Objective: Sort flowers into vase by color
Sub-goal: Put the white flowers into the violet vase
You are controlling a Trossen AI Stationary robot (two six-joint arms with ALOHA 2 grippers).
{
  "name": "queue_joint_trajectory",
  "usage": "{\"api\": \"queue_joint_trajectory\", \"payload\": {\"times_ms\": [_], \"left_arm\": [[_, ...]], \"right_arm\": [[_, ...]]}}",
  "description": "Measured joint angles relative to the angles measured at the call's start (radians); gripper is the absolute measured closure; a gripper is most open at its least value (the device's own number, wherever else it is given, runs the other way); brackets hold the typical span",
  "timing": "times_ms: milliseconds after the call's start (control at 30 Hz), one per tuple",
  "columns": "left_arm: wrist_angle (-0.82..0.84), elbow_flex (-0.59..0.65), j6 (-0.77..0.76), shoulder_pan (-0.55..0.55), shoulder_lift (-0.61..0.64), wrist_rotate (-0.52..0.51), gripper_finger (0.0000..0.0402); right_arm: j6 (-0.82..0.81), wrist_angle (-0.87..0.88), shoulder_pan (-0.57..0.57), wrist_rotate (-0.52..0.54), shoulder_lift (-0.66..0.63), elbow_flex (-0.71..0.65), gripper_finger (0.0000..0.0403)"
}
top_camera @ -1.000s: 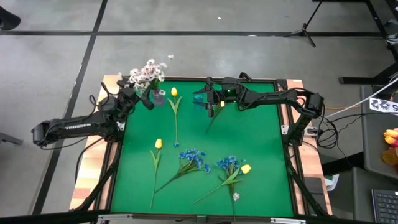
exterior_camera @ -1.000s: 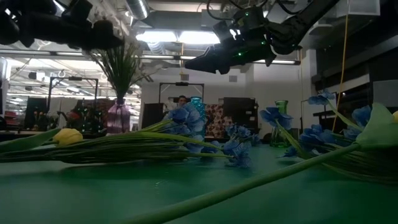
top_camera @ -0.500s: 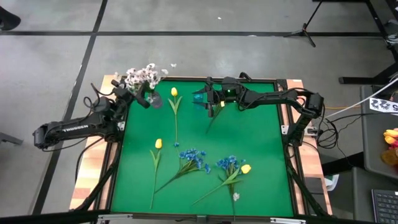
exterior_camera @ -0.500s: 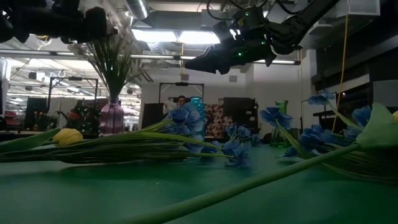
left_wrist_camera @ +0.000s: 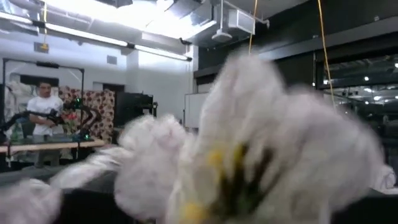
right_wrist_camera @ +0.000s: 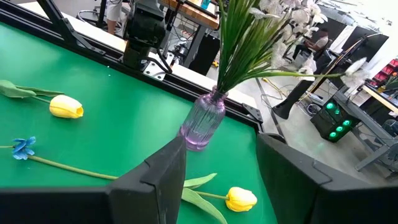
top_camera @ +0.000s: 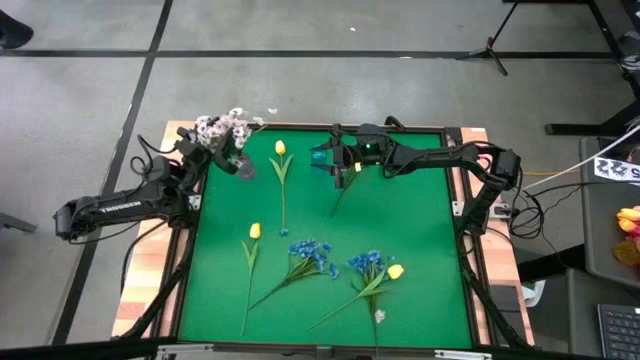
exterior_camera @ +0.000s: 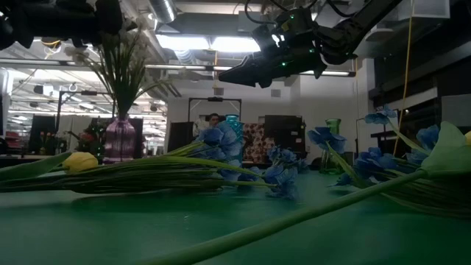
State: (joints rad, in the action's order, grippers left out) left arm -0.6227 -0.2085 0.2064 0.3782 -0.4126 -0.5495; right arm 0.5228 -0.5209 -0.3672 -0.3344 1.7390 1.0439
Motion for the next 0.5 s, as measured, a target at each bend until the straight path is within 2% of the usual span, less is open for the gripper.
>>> {"api": "queue_joint_trajectory", "payload": {"times_ms": [233, 400, 500], "left_arm": [[0.187, 0.000, -0.014, 0.000, -0.002, 0.000, 0.0158], [0.170, 0.000, -0.037, 0.000, 0.000, 0.007, 0.0158], [0.171, 0.000, -0.058, 0.000, 0.000, 0.044, 0.0158]], "right_arm": [[-0.002, 0.001, 0.010, -0.039, 0.000, 0.000, 0.0210], [0.027, -0.015, 0.061, -0.005, 0.000, 0.000, 0.0210], [0.058, -0.050, 0.100, 0.060, 0.005, 0.000, 0.0210]]}}
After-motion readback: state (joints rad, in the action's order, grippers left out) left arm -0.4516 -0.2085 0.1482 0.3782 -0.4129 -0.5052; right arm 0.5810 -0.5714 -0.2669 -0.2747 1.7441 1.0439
